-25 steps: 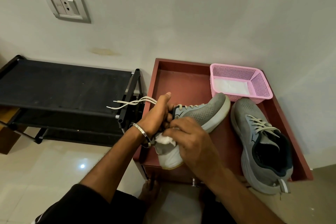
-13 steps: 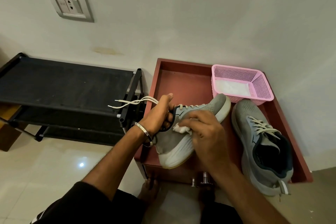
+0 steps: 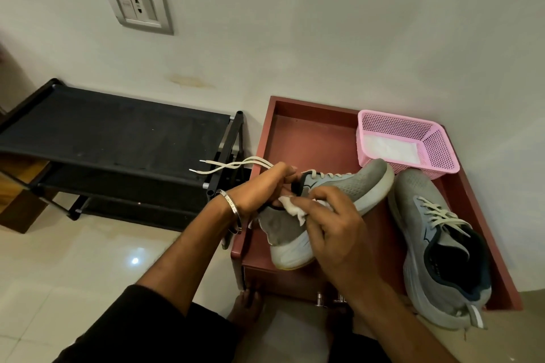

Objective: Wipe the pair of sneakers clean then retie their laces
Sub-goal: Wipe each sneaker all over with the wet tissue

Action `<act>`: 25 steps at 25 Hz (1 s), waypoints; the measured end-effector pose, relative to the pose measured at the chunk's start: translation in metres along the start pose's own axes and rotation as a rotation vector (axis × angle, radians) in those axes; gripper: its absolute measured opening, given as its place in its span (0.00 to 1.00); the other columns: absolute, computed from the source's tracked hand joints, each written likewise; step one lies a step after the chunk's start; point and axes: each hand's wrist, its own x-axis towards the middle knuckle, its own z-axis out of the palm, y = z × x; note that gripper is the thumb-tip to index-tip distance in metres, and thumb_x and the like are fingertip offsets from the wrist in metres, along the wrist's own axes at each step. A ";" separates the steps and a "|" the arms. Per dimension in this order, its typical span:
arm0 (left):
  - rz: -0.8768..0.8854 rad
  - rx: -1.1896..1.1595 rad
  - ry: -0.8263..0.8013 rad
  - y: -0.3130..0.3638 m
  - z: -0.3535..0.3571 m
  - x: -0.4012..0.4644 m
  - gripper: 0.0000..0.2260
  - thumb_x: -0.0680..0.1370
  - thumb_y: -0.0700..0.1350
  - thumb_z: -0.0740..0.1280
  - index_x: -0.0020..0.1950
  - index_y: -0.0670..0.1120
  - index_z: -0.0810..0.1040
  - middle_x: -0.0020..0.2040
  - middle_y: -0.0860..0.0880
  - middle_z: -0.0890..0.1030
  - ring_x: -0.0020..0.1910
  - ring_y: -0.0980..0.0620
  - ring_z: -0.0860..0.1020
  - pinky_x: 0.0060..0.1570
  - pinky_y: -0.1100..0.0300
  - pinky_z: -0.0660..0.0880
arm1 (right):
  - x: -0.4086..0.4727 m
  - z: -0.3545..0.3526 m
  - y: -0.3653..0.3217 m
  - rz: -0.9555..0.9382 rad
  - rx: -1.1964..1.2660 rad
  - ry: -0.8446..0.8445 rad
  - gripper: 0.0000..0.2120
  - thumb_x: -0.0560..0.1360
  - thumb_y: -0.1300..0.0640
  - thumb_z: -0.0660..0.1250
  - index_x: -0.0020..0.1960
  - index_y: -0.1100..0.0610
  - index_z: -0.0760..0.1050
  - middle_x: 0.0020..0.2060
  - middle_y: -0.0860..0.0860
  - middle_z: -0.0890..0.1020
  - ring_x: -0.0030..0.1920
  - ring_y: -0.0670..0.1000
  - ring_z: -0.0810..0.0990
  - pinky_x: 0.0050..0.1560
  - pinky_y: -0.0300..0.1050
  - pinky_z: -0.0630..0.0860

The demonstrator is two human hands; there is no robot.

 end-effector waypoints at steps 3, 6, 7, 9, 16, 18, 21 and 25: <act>0.010 0.018 -0.054 0.001 -0.001 -0.002 0.30 0.78 0.59 0.49 0.68 0.40 0.73 0.42 0.36 0.74 0.35 0.49 0.69 0.37 0.60 0.68 | -0.001 -0.004 -0.006 -0.098 -0.016 -0.146 0.14 0.77 0.58 0.61 0.54 0.58 0.84 0.45 0.54 0.78 0.45 0.53 0.77 0.42 0.48 0.76; 0.040 0.032 -0.073 0.004 0.001 -0.002 0.32 0.76 0.59 0.48 0.65 0.37 0.73 0.36 0.43 0.63 0.32 0.49 0.58 0.33 0.60 0.61 | -0.005 -0.006 -0.011 -0.244 -0.009 -0.349 0.14 0.74 0.59 0.60 0.52 0.56 0.83 0.45 0.51 0.77 0.44 0.50 0.74 0.38 0.47 0.76; 0.043 0.039 -0.082 0.003 0.001 -0.002 0.31 0.76 0.59 0.48 0.65 0.38 0.74 0.37 0.43 0.64 0.32 0.48 0.60 0.34 0.60 0.62 | -0.004 -0.006 -0.012 -0.278 -0.010 -0.388 0.15 0.73 0.60 0.60 0.52 0.55 0.83 0.45 0.50 0.76 0.44 0.49 0.73 0.39 0.46 0.76; 0.032 0.037 -0.082 0.004 0.002 -0.003 0.30 0.78 0.59 0.49 0.65 0.39 0.76 0.41 0.39 0.72 0.34 0.45 0.67 0.37 0.59 0.66 | 0.002 -0.005 -0.013 -0.252 -0.007 -0.380 0.14 0.75 0.58 0.60 0.53 0.55 0.83 0.46 0.49 0.76 0.45 0.49 0.73 0.41 0.45 0.74; 0.076 0.054 -0.036 0.010 0.004 -0.008 0.19 0.77 0.58 0.52 0.41 0.45 0.73 0.31 0.48 0.66 0.29 0.53 0.62 0.32 0.62 0.63 | 0.000 -0.004 -0.023 -0.164 -0.024 -0.397 0.13 0.77 0.54 0.58 0.51 0.53 0.81 0.46 0.47 0.75 0.45 0.47 0.71 0.41 0.42 0.72; 0.099 0.034 -0.074 0.012 0.003 -0.007 0.12 0.75 0.57 0.51 0.38 0.50 0.62 0.31 0.51 0.57 0.30 0.52 0.53 0.29 0.62 0.56 | -0.012 -0.005 -0.028 -0.189 -0.058 -0.434 0.14 0.77 0.52 0.56 0.50 0.52 0.81 0.44 0.46 0.74 0.43 0.46 0.69 0.39 0.41 0.70; 0.089 0.040 -0.077 0.009 0.003 -0.004 0.19 0.74 0.61 0.53 0.45 0.46 0.72 0.33 0.48 0.62 0.32 0.49 0.56 0.31 0.60 0.58 | -0.001 0.000 -0.031 -0.165 -0.065 -0.369 0.15 0.79 0.53 0.57 0.49 0.56 0.81 0.45 0.49 0.75 0.43 0.48 0.71 0.41 0.44 0.72; 0.054 0.034 -0.078 0.004 -0.003 -0.001 0.27 0.74 0.64 0.56 0.52 0.42 0.80 0.44 0.42 0.75 0.42 0.44 0.70 0.45 0.56 0.68 | 0.020 0.011 -0.036 -0.124 -0.085 -0.326 0.14 0.79 0.57 0.57 0.51 0.59 0.80 0.49 0.51 0.76 0.47 0.50 0.72 0.47 0.44 0.72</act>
